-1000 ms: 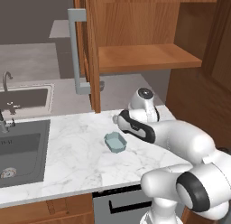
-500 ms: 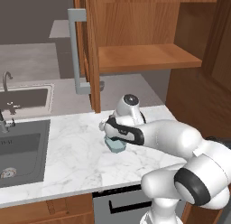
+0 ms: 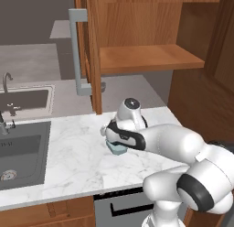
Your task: Retrieve the tupperware from the cabinet, then place the raw meat into the tupperware to avoid contamination.
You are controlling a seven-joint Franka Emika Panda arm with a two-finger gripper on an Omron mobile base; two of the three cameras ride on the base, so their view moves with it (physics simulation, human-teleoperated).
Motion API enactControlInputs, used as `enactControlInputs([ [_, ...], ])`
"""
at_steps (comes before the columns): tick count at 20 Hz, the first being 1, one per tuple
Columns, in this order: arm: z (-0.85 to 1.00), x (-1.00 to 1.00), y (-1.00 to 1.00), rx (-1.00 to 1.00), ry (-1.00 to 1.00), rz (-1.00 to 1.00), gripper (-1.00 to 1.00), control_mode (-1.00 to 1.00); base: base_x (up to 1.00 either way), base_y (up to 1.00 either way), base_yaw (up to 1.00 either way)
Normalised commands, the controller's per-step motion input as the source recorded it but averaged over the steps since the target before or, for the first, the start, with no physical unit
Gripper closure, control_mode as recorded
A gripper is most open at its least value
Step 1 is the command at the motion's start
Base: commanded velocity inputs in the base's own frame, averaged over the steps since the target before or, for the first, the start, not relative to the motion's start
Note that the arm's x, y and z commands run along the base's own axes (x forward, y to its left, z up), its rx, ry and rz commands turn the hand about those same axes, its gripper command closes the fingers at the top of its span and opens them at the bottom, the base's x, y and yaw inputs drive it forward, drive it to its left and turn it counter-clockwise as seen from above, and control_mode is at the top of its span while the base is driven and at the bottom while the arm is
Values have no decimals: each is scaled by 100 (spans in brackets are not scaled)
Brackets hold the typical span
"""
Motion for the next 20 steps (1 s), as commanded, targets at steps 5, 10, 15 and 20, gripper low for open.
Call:
enactControlInputs([
  [5, -24, -20, -6, -3, 2, 0, 100, -100, 0, 0, 0],
  [10, -15, -4, 0, -2, 0, 0, 100, -100, 0, 0, 0],
  [15, -5, 3, 0, -1, 2, 0, 100, -100, 0, 0, 0],
  [20, -12, 13, 0, -1, 2, 0, 100, -100, 0, 0, 0],
])
